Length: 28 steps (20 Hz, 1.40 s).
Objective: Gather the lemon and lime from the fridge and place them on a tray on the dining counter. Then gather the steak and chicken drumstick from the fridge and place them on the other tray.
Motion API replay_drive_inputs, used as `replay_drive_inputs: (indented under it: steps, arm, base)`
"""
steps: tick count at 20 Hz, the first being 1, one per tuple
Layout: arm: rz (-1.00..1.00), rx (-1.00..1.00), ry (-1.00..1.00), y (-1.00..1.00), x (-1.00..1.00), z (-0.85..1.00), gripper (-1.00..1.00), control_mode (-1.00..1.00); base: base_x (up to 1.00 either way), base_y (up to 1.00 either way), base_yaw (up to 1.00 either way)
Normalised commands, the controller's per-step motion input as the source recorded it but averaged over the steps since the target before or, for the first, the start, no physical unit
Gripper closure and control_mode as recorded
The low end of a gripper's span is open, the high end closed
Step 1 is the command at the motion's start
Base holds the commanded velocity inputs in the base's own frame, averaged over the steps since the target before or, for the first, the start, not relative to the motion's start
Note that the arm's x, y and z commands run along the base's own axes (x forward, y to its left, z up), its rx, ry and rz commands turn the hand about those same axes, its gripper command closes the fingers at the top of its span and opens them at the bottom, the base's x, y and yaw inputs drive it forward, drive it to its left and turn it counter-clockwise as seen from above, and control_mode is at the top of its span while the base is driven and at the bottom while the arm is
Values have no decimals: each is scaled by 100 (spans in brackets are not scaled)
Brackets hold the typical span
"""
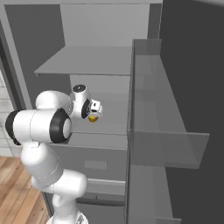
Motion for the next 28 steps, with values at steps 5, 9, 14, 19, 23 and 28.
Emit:
replay_drive_inputs:
  steps: [5,9,14,19,23,28]
  arm:
    - [-1,0,3,0,51,-26,-100,-100]
    - [0,0,3,0,46,-26,-100,-100]
    - [0,0,1,0,16,-26,-100,-100]
    - [0,0,0,-1,0,-19,-100,-100]
    - [0,0,0,-2,-14,-11,-100,-100]
    - [0,0,0,-2,-32,-13,-100,-100]
  base:
    - [0,0,0]
    - [0,0,0]
    - [0,0,0]
    - [0,0,0]
    - [0,0,0]
    - [0,0,0]
